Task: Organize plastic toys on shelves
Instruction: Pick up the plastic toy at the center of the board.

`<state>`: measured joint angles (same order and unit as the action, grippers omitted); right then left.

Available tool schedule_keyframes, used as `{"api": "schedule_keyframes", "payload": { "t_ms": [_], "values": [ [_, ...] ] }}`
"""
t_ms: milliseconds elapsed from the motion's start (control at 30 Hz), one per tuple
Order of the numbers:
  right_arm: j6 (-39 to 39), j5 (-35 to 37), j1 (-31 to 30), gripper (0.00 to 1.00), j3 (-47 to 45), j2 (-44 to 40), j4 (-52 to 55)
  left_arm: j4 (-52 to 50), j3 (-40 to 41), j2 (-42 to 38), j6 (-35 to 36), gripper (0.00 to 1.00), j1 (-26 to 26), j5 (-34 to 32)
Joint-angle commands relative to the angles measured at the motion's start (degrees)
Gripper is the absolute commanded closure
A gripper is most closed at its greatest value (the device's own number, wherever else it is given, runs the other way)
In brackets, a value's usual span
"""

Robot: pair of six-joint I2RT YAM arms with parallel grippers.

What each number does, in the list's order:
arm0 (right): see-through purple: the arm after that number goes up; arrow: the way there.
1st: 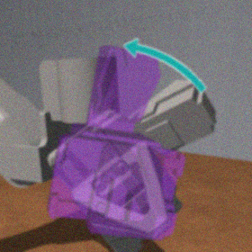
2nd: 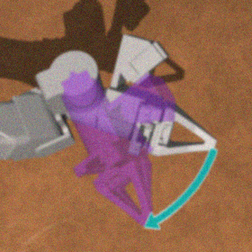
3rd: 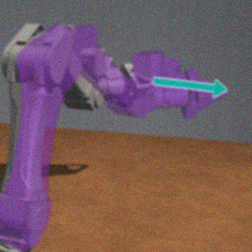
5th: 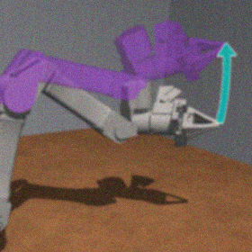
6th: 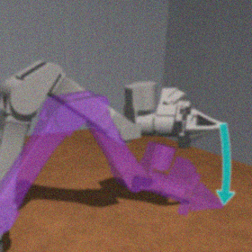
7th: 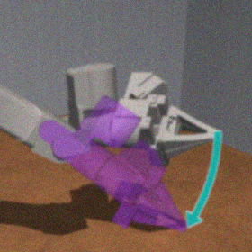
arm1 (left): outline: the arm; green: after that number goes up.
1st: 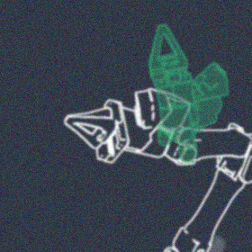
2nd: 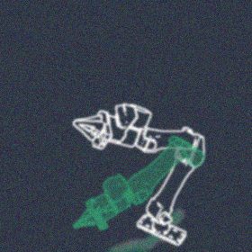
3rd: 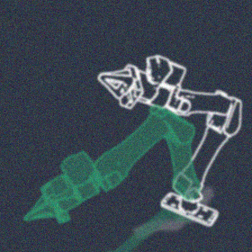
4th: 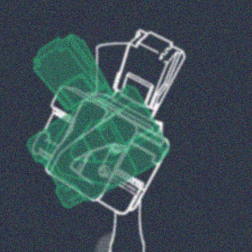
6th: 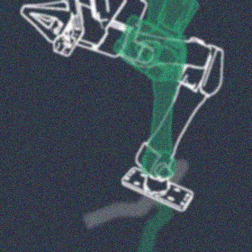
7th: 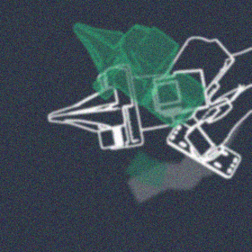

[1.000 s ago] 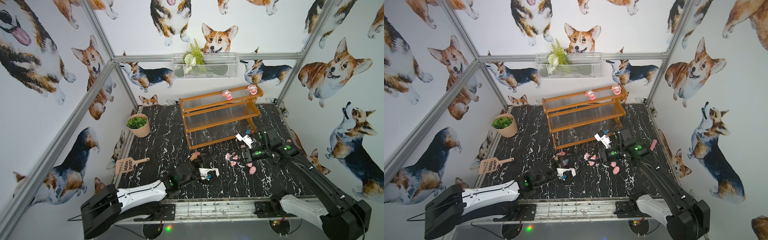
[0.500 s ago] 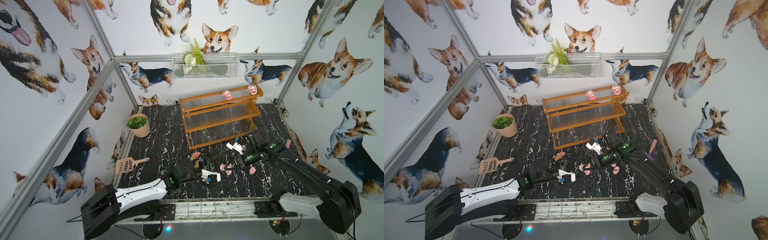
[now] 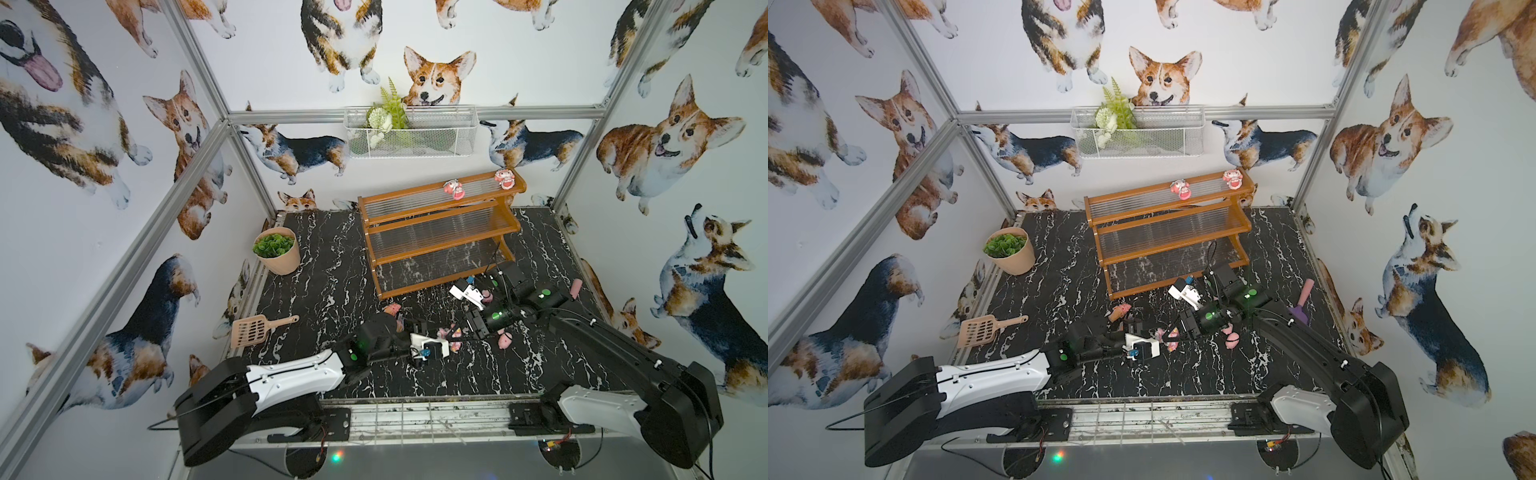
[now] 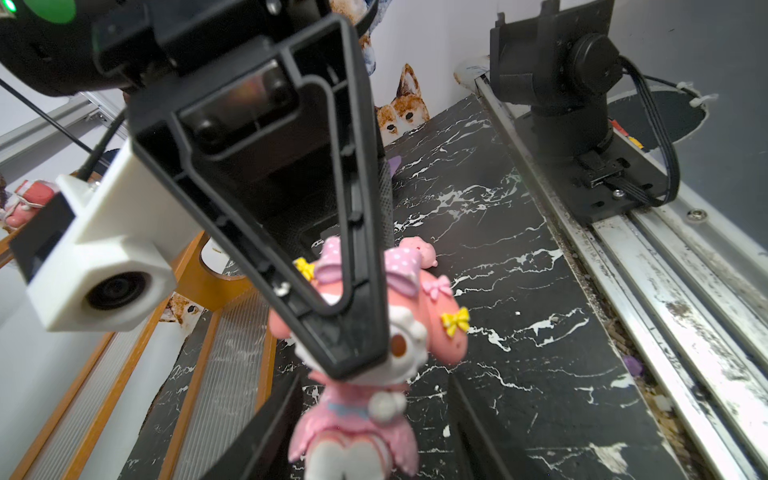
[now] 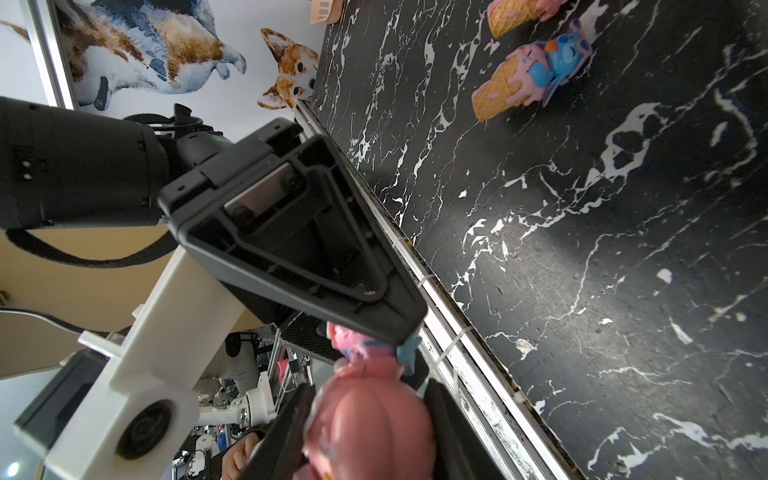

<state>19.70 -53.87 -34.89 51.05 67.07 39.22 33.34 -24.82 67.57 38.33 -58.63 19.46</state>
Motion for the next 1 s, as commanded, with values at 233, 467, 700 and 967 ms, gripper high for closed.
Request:
{"api": "schedule_keyframes", "payload": {
  "t_ms": [233,467,700,967],
  "values": [
    [0.42,-0.80,-0.09,0.76,-0.07,-0.08,-1.53,0.67,-0.52,-0.33,-1.22,0.49,0.01,-0.12],
    [0.42,-0.80,-0.16,0.76,-0.09,0.17,-1.65,0.02,-0.63,-0.86,-1.53,0.58,0.07,0.22],
    [0.42,-0.85,-0.17,0.73,0.01,0.43,-1.87,-1.84,-1.19,-1.03,-2.25,0.74,0.05,0.84],
    [0.60,-0.98,-0.01,0.43,0.53,-1.54,-2.65,-3.88,-0.99,-2.03,-5.12,0.78,0.07,-2.05]
  ]
}}
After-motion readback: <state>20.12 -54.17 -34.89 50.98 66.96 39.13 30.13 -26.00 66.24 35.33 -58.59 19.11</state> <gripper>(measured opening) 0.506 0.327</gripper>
